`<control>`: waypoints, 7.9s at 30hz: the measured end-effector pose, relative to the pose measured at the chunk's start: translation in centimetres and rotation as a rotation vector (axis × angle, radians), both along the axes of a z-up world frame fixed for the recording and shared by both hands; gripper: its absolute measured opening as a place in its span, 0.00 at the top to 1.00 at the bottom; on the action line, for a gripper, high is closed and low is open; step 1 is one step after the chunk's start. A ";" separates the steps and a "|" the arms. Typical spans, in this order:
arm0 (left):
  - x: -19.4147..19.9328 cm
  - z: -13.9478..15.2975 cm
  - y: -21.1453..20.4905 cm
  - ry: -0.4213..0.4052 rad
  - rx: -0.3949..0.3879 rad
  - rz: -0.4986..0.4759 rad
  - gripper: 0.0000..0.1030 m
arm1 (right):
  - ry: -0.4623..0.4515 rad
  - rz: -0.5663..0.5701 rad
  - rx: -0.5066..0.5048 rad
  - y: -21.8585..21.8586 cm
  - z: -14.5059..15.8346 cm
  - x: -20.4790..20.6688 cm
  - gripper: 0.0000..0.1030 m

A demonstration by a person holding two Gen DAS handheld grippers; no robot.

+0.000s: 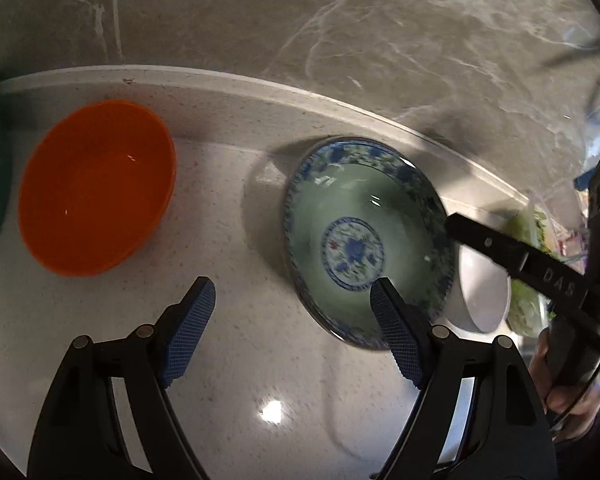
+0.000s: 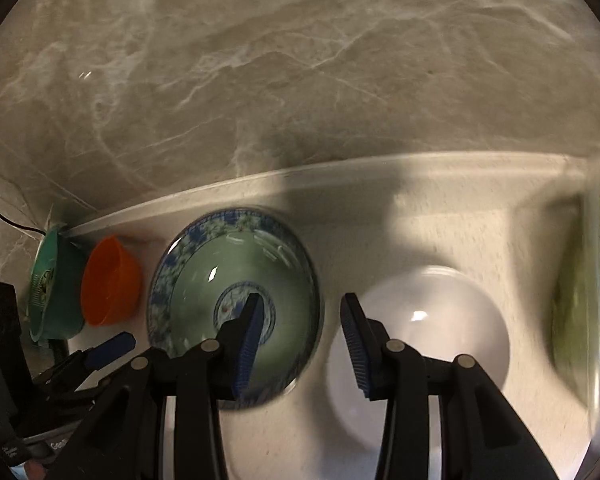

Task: Organize plates and bowls
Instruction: 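Close both grippers on the rim of the blue-patterned green bowl, then carry the patterned bowl and lower it onto the counter, open both grippers, then move both grippers to the small white bowl and close on its rim, then carry the small white bowl into the patterned bowl, open both grippers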

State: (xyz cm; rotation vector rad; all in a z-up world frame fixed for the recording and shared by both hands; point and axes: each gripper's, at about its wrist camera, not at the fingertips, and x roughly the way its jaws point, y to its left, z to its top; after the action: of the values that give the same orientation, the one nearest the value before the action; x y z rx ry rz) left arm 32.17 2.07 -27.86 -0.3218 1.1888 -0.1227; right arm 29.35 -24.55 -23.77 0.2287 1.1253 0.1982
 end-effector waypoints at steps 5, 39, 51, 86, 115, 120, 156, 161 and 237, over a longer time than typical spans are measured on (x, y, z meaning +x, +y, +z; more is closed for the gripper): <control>1.3 -1.9 0.8 0.033 -0.060 0.050 0.30 | 0.012 0.045 -0.032 0.5 -0.6 1.8 0.58; -6.6 4.6 -3.4 -0.073 -0.065 -0.009 0.87 | -0.038 0.121 -0.073 2.5 4.4 -6.2 0.86; -22.3 6.3 -1.7 -0.065 -0.037 -0.091 0.87 | -0.005 0.116 -0.073 3.7 4.7 -20.0 0.86; -32.6 -2.6 0.2 0.028 0.007 -0.153 0.86 | 0.085 0.094 -0.056 4.7 -2.7 -30.4 0.86; -15.6 4.3 -4.2 -0.028 -0.001 -0.173 0.50 | 0.042 -0.086 -0.006 -4.3 2.4 -19.9 0.68; -10.1 3.7 -8.1 -0.023 -0.007 -0.207 0.50 | 0.034 -0.113 0.001 -6.0 2.6 -16.0 0.68; 4.4 -2.4 -19.2 0.015 -0.008 -0.310 0.90 | 0.113 -0.185 0.024 -9.5 -2.8 -5.3 0.87; 3.1 -0.6 -18.9 -0.002 -0.014 -0.309 0.90 | 0.088 -0.175 0.021 -9.1 -1.3 -6.4 0.88; -29.4 -2.2 -1.1 0.151 0.028 -0.186 0.90 | 0.261 0.100 0.026 5.9 -3.0 -28.5 0.86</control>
State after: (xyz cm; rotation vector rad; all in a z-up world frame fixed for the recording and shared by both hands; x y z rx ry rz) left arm 2.77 1.02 -30.08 -0.1981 1.3680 -0.2470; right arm 0.85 -18.70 -26.81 0.2260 1.3959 0.2776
